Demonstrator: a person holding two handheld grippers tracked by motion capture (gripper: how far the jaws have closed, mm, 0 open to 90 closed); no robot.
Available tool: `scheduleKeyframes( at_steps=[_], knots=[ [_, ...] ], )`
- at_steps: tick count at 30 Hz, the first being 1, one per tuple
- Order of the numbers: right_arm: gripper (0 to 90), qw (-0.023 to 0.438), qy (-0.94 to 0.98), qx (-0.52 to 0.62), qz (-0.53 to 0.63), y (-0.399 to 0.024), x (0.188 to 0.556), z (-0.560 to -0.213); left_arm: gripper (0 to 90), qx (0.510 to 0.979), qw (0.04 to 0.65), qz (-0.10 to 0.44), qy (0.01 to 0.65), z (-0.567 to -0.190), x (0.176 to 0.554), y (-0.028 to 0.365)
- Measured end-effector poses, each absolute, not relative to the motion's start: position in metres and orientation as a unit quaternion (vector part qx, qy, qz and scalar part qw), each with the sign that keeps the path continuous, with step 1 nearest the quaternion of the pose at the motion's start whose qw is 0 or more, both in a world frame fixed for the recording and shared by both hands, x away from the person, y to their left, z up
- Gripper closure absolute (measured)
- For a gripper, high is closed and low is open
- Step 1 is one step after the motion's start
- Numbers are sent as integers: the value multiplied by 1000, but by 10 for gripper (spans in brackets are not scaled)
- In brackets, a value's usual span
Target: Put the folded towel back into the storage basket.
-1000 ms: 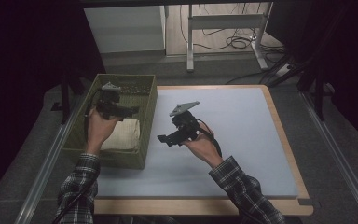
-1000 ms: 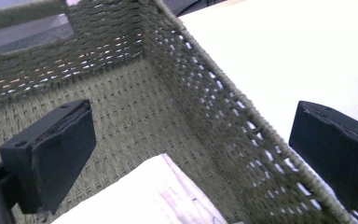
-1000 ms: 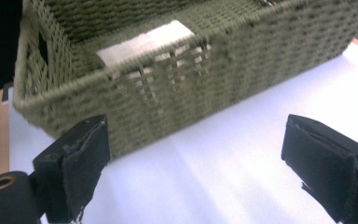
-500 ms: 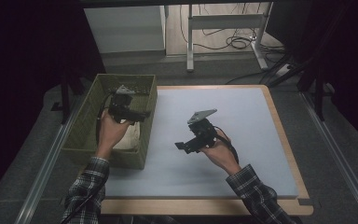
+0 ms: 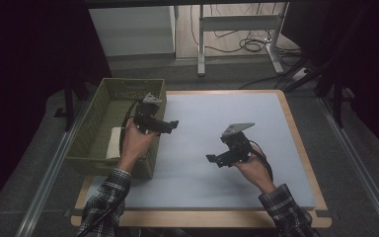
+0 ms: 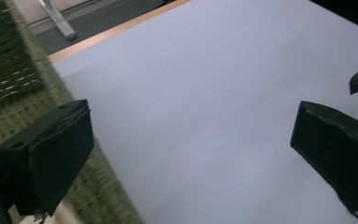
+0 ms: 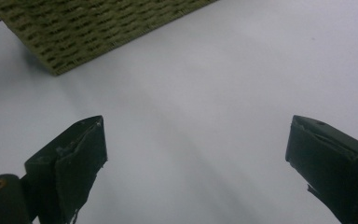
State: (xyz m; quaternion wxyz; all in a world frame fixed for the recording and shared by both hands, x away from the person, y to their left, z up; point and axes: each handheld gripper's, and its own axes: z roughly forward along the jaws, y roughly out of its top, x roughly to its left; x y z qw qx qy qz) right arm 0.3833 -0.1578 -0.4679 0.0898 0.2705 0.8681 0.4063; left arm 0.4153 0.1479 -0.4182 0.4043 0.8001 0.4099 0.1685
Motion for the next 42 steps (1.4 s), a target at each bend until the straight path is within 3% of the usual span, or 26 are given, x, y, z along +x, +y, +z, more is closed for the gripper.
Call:
scheduleKeyframes(
  at_steps=[5,7,9,18,27,42],
  knots=[
    [53,93,867,281,400,-174,380,-473,0,805,406,170,397,-424,412,132],
    [53,101,866,286,397,-186,378,-475,0,819,371,215,382,-424,407,120],
    [53,102,865,288,397,-190,377,-476,0,821,365,223,377,-423,405,118],
    [53,106,855,311,401,-224,369,-485,0,824,400,166,366,-427,397,99],
    [53,112,846,326,408,-248,360,-492,0,830,406,150,351,-439,393,74],
    [52,121,856,334,374,-264,358,-526,0,842,394,105,354,-525,371,50]
  ],
)
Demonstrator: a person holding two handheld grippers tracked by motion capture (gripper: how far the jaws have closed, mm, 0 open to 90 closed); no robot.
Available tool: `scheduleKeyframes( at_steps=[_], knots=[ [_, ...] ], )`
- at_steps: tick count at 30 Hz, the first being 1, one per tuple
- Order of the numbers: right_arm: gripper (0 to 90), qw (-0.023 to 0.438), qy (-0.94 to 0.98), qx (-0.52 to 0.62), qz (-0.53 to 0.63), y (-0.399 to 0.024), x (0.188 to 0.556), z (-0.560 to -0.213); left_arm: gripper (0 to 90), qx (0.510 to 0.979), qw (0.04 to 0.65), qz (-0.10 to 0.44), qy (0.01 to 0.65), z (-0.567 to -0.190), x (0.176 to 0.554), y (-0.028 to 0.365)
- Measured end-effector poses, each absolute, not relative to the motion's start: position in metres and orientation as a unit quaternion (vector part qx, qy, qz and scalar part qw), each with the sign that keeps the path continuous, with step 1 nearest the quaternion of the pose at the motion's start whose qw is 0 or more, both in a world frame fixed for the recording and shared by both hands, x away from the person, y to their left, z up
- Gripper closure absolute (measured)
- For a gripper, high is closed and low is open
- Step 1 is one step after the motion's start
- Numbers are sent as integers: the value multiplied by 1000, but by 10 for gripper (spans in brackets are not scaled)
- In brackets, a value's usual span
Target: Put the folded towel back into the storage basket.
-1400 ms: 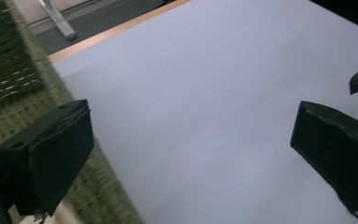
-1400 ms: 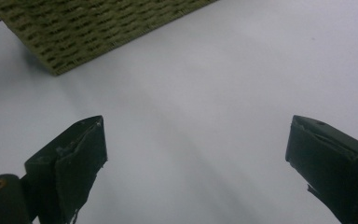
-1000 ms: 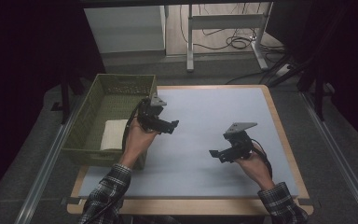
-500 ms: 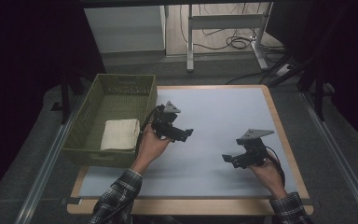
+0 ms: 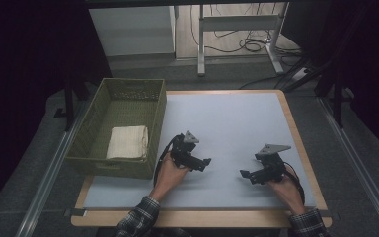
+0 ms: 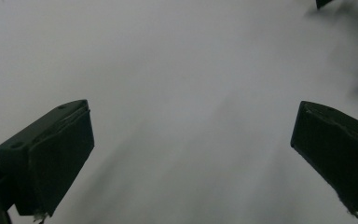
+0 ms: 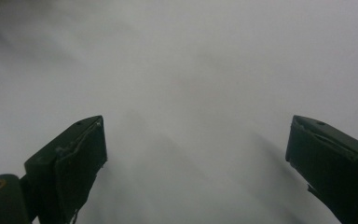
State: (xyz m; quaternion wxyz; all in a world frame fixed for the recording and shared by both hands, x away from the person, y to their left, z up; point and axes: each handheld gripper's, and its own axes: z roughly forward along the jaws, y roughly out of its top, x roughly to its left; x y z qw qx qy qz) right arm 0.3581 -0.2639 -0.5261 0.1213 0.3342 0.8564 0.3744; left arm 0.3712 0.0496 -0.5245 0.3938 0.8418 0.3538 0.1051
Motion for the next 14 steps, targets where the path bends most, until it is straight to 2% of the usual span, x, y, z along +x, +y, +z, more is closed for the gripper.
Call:
scheduleKeyframes(
  at_steps=[8,14],
  knots=[
    [44,139,864,326,358,-259,356,-531,0,856,352,121,358,-544,360,49],
    [43,152,868,320,347,-257,354,-532,0,856,352,125,357,-545,359,49]
  ],
)
